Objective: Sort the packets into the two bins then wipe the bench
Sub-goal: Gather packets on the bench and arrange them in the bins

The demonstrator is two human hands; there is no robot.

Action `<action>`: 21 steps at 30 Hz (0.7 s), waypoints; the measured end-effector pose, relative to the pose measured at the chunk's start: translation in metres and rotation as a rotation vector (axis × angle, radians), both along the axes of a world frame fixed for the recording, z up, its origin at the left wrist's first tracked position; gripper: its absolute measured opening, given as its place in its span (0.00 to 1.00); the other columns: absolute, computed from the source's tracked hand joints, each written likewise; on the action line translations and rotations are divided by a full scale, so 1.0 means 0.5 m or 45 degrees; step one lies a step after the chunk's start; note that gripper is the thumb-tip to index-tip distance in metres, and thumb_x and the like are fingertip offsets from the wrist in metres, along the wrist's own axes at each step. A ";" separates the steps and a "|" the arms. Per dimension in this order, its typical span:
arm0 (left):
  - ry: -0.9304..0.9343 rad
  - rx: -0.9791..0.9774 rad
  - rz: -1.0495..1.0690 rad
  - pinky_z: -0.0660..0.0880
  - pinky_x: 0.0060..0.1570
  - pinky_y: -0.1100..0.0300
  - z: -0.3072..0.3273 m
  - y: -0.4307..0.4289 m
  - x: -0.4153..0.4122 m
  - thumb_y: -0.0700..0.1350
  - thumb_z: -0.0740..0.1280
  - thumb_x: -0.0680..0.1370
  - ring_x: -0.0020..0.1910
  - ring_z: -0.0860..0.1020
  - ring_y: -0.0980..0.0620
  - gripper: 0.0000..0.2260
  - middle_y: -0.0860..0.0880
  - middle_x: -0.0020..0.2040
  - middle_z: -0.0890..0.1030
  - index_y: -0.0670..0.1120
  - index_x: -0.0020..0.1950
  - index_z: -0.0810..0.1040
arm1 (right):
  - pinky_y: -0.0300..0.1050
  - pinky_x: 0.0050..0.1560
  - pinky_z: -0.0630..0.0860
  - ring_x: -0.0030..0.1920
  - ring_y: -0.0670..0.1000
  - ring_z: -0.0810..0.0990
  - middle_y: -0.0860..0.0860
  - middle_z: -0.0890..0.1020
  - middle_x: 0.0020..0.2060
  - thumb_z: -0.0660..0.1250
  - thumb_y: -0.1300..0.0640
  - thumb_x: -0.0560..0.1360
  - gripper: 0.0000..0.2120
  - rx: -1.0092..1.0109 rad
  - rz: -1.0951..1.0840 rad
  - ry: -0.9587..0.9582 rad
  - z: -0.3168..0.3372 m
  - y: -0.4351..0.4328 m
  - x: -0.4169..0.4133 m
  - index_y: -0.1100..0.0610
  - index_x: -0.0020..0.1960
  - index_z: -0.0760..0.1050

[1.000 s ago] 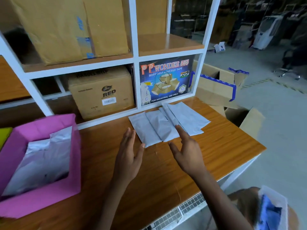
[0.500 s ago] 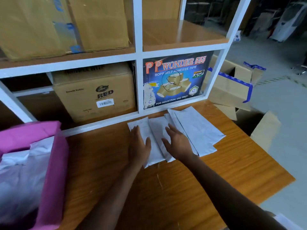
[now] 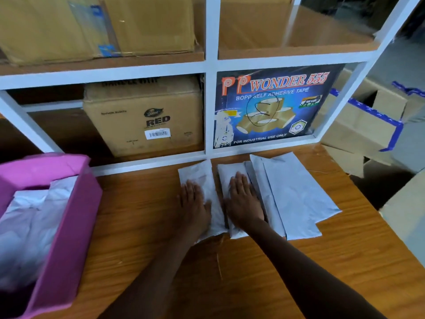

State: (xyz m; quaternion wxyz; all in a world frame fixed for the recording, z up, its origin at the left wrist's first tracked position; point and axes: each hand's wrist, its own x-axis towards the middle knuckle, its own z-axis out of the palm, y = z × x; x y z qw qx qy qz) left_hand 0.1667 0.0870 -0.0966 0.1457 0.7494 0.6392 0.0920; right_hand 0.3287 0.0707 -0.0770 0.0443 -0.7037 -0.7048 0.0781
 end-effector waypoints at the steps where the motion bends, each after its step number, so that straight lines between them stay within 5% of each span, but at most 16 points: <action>1: 0.032 -0.001 -0.025 0.41 0.75 0.47 -0.001 0.001 -0.012 0.56 0.49 0.82 0.77 0.38 0.43 0.31 0.41 0.78 0.38 0.43 0.78 0.40 | 0.54 0.77 0.44 0.77 0.56 0.37 0.59 0.41 0.77 0.39 0.41 0.79 0.34 -0.008 0.009 0.016 -0.001 -0.001 0.001 0.60 0.78 0.41; 4: 0.013 0.086 -0.092 0.44 0.76 0.48 -0.006 -0.001 -0.040 0.49 0.52 0.83 0.77 0.42 0.44 0.27 0.42 0.78 0.44 0.42 0.78 0.48 | 0.51 0.76 0.41 0.77 0.55 0.37 0.57 0.40 0.77 0.42 0.46 0.82 0.30 0.000 0.044 0.022 -0.001 -0.006 0.005 0.59 0.78 0.40; 9: -0.144 0.190 -0.085 0.52 0.76 0.49 -0.007 -0.001 -0.069 0.38 0.60 0.80 0.77 0.53 0.43 0.23 0.41 0.77 0.58 0.39 0.74 0.62 | 0.52 0.77 0.51 0.78 0.53 0.41 0.55 0.44 0.78 0.47 0.53 0.83 0.26 -0.010 0.045 0.115 0.014 -0.017 -0.005 0.57 0.78 0.45; 21: -0.559 0.368 -0.140 0.54 0.76 0.53 0.080 -0.003 -0.111 0.37 0.58 0.81 0.77 0.51 0.50 0.21 0.44 0.77 0.59 0.38 0.74 0.63 | 0.51 0.73 0.64 0.76 0.55 0.59 0.57 0.61 0.76 0.53 0.56 0.81 0.24 0.324 -0.181 0.580 0.120 -0.072 -0.047 0.59 0.76 0.61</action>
